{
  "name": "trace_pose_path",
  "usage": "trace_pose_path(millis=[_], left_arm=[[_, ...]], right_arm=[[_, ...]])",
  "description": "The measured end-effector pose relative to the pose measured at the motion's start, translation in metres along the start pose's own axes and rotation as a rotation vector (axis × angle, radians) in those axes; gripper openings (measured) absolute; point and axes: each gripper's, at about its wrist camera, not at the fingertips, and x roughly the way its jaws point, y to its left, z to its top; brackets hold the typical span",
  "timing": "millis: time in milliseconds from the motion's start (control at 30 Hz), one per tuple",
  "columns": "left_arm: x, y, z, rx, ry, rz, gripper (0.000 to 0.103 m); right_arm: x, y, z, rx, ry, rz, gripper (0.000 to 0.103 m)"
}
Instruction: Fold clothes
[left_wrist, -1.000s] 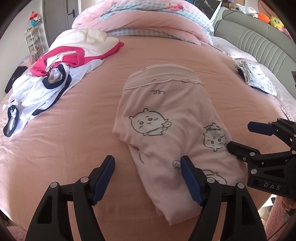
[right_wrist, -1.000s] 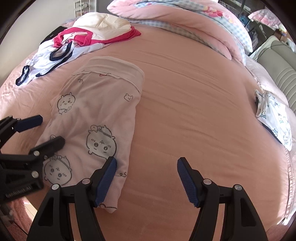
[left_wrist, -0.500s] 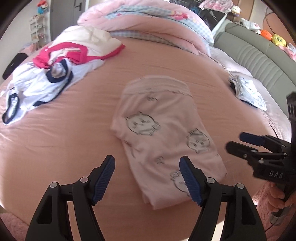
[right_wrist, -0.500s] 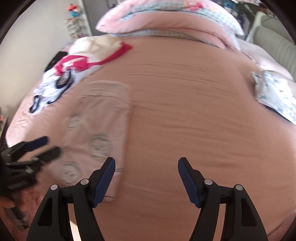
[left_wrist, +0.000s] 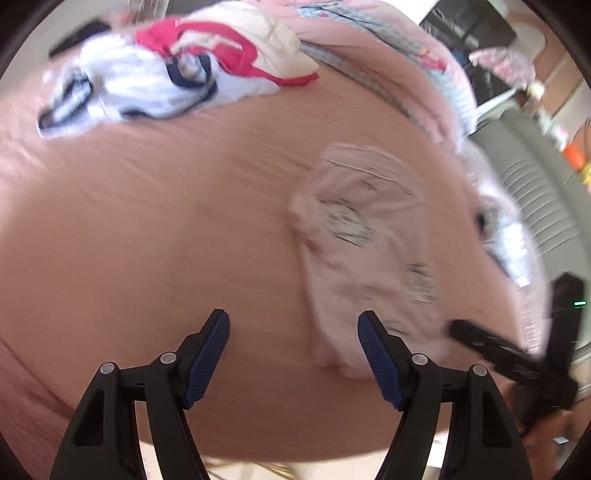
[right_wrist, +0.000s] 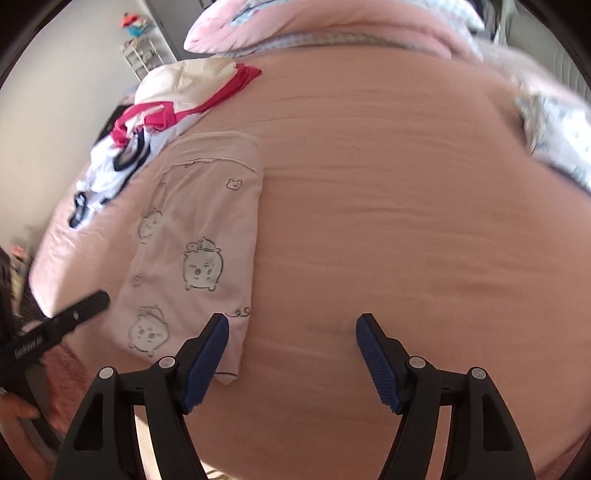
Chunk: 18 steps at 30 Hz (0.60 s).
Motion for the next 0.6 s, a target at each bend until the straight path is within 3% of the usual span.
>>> trace_pose_path(millis=[33,133,200,333,433,467,500,600], left_arm=[[-0.001,0.001,-0.003,-0.039,0.01,-0.054,0.068],[0.008,-0.006,-0.017,-0.076,0.073,-0.142,0.034],[0.017,-0.007,-0.022,-0.11,0.101,-0.177,0.034],[0.024,0.005,-0.024,-0.264,0.076,-0.302,0.034],[0.026,0.002,-0.022,-0.241,0.052,-0.252,0.032],[0.026,-0.001,-0.021,-0.219,0.046,-0.233,0.013],[0.024,-0.006,-0.015,-0.154,0.043,-0.205,0.007],[0.013,-0.02,0.005,0.002,0.023,-0.131,0.007]], right_arm=[[0.002,-0.002,0.0,0.015,0.01,0.034,0.05],[0.003,0.003,-0.005,0.005,0.009,0.067,0.035],[0.002,0.009,-0.008,-0.005,-0.002,0.061,0.034],[0.007,0.023,-0.015,-0.054,0.029,0.108,0.029],[0.013,0.037,-0.02,-0.111,0.047,0.103,0.027],[0.014,0.039,-0.02,-0.117,0.047,0.098,0.027],[0.014,0.041,-0.021,-0.111,0.045,0.091,0.026],[0.013,0.046,-0.023,-0.095,0.03,0.087,0.026]])
